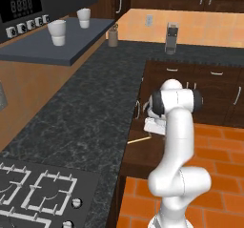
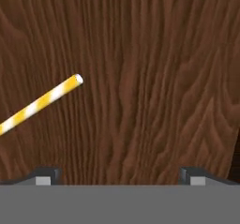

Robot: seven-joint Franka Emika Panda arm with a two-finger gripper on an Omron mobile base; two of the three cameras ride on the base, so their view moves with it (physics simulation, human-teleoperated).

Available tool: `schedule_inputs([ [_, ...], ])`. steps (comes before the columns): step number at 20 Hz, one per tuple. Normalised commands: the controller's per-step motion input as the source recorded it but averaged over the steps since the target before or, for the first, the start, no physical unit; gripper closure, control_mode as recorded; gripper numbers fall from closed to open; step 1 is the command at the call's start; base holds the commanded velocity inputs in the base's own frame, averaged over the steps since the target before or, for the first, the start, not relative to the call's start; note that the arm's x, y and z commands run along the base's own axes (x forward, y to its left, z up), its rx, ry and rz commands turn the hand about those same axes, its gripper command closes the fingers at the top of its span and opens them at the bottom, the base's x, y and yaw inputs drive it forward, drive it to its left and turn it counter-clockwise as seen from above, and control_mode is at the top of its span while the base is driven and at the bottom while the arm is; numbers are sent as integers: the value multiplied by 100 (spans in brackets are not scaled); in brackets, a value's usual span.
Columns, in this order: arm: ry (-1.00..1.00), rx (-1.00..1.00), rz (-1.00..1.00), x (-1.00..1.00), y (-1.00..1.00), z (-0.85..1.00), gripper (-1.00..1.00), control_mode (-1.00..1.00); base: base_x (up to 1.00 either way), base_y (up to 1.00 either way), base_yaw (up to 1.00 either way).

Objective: Take a straw from the drawer in front and place it inside the glass cup on the dining counter.

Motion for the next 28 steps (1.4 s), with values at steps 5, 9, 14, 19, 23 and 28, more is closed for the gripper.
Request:
schedule_inputs([
  [5,-5,-18,-21,-64,-95,2,-100,-100,0,0,0],
  [9,-7,-23,-20,-56,-99,8,-100,-100,0,0,0],
  [14,-8,-18,-16,-40,-58,43,-100,-100,0,0,0],
  [19,0,0,-4,-3,47,39,-100,-100,0,0,0],
  [23,0,0,-12,10,29,1,-100,-100,0,0,0],
  [28,0,0,-15,34,4,-11,-100,-100,0,0,0],
])
